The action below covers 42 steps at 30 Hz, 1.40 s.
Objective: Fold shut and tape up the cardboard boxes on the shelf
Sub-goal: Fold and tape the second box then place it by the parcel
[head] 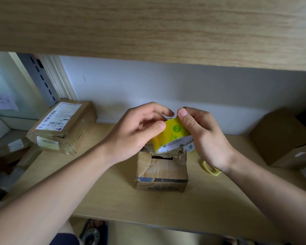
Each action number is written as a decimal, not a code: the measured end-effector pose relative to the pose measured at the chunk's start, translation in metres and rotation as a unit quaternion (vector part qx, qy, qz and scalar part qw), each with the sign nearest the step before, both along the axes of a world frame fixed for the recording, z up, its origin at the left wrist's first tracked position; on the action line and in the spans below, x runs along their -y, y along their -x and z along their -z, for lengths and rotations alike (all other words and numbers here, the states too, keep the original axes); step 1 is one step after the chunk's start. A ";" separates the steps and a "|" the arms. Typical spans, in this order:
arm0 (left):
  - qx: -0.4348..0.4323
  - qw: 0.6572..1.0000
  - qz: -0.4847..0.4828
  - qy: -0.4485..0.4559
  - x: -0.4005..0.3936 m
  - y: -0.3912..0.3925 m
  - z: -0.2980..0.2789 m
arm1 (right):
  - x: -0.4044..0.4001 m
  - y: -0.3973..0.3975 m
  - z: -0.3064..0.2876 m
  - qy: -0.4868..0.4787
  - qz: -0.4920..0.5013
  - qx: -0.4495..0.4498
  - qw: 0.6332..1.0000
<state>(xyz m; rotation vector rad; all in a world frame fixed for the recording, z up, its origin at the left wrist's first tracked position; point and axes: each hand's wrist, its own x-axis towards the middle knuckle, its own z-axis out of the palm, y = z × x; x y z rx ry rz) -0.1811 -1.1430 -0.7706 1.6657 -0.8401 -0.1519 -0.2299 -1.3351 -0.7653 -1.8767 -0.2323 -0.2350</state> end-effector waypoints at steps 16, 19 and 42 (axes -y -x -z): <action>0.365 0.920 -0.101 -0.104 -0.009 0.000 -0.014 | 0.001 0.004 -0.014 0.096 0.060 -0.049 0.992; 0.382 0.911 -0.094 -0.128 -0.009 0.002 -0.013 | 0.001 0.005 -0.016 0.107 0.068 -0.064 0.990; 0.151 0.986 -0.056 -0.033 -0.002 0.011 -0.004 | 0.012 -0.002 -0.009 -0.057 0.106 -0.192 0.974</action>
